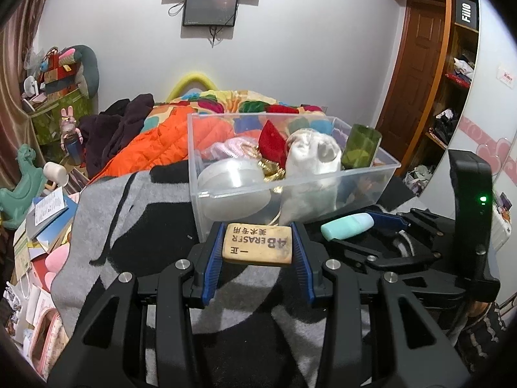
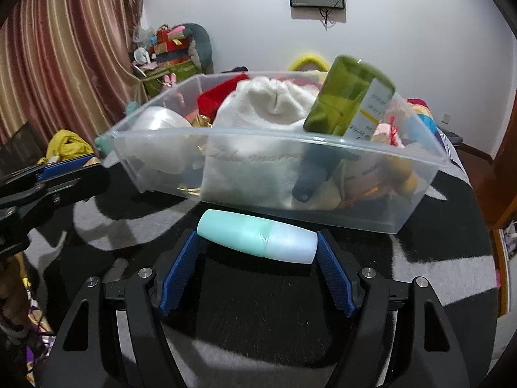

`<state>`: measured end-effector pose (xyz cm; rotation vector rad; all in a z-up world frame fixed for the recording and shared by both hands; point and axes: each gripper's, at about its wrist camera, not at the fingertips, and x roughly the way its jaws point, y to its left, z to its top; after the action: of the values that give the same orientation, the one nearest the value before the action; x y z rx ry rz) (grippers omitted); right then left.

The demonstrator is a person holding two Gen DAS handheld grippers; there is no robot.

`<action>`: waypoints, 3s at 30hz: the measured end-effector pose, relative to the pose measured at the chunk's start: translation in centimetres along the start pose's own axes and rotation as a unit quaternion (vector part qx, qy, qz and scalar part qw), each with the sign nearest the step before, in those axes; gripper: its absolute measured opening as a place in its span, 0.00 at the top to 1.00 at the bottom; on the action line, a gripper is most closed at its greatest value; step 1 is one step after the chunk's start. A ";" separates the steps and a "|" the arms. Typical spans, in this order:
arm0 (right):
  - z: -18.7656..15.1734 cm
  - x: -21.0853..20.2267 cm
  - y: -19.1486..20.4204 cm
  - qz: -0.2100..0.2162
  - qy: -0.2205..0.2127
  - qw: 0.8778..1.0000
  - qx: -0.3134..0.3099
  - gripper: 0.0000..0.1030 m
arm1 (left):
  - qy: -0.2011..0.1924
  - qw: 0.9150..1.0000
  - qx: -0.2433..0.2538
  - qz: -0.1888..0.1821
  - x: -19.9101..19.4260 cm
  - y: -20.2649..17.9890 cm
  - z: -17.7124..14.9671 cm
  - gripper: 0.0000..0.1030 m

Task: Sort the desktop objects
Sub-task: 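Carry the eraser with the left gripper while the right gripper carries the tube over the box, then release the eraser into the box with the left gripper while the right gripper releases the tube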

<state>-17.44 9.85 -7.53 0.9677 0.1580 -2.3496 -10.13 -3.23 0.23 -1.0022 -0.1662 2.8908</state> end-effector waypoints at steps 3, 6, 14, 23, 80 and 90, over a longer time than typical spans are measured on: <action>0.2 -1.6 -0.4 0.016 -0.016 1.000 0.009 0.32 | -0.007 1.000 0.000 -0.004 -0.2 -0.3 0.3 0.61; 1.0 -2.9 -0.7 0.039 -0.033 0.999 0.018 0.32 | -0.017 1.000 -0.003 -0.008 -0.5 -0.6 0.7 0.61; 2.6 -6.0 -1.3 0.057 -0.083 0.994 0.038 0.32 | -0.036 0.999 -0.006 -0.028 -0.8 -1.3 2.0 0.61; 4.2 -6.5 -3.7 0.039 -0.106 0.992 0.056 0.31 | -0.059 0.998 -0.007 -0.027 -0.9 -1.4 4.4 0.61; 6.5 -0.5 1.9 0.076 -0.063 0.995 -0.027 0.31 | -0.026 0.998 -0.054 -0.032 3.6 2.3 5.7 0.58; 5.5 -3.9 1.0 0.049 -0.108 0.993 -0.023 0.20 | -0.055 0.997 -0.045 -0.035 1.1 1.3 5.6 0.45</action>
<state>-18.06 9.12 -0.80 0.6785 0.0769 -2.3290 -14.48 -4.85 3.74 -0.8326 -0.3344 2.8982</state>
